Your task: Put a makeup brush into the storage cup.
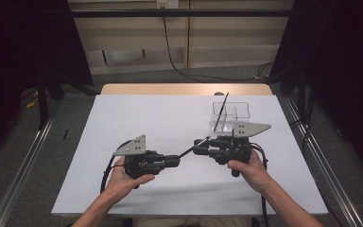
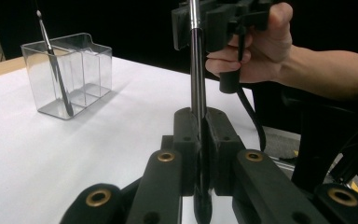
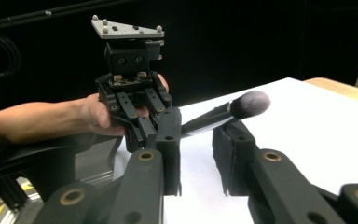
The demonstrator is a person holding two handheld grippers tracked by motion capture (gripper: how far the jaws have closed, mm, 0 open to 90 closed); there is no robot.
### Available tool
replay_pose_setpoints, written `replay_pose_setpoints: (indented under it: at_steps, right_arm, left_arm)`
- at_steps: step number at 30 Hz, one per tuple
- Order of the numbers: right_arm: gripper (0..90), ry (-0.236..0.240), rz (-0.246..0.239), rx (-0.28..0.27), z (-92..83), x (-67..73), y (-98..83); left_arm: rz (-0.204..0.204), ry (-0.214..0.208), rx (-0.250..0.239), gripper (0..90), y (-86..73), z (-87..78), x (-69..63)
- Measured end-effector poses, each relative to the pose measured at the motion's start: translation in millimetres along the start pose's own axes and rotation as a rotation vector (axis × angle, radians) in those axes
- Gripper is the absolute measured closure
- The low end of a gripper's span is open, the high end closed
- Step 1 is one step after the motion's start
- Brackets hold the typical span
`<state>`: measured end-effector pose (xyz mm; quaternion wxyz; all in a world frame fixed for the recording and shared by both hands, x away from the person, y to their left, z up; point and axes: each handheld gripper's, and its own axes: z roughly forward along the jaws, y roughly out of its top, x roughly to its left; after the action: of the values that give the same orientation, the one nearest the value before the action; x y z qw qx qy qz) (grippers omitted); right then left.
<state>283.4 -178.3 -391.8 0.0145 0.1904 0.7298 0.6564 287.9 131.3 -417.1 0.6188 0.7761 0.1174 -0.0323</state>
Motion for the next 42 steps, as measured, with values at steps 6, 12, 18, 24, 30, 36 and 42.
replay_pose_setpoints:
  at_steps: [6,12,18,24,30,36,42]
  right_arm:
    - [77.4,0.029,0.013,0.022,0.4,-2.2,-1.2]
    - [81.7,0.072,0.037,0.030,0.8,-3.9,-1.7]
    - [83.9,0.090,0.041,0.040,3.1,-2.2,-1.8]
    - [83.9,0.076,0.048,0.048,1.5,-3.0,-1.3]
    - [83.9,0.051,0.059,0.063,-1.5,-4.5,-0.1]
    - [83.9,0.035,0.061,0.068,-4.8,-6.2,0.9]
    - [83.9,0.010,0.071,0.075,-9.7,-9.2,1.9]
  left_arm:
    - [0.019,0.005,0.037,84.1,-5.6,6.0,-1.1]
    - [0.034,0.014,0.070,83.0,-11.1,14.0,-0.6]
    - [0.027,0.022,0.083,80.4,-13.8,17.1,0.4]
    - [0.004,0.046,0.072,71.5,-14.6,14.7,1.8]
    - [-0.015,0.082,0.061,62.6,-14.2,11.4,2.1]
    - [-0.032,0.139,0.051,47.8,-13.4,8.0,2.2]
    - [-0.034,0.189,0.041,38.8,-10.7,-0.2,1.4]
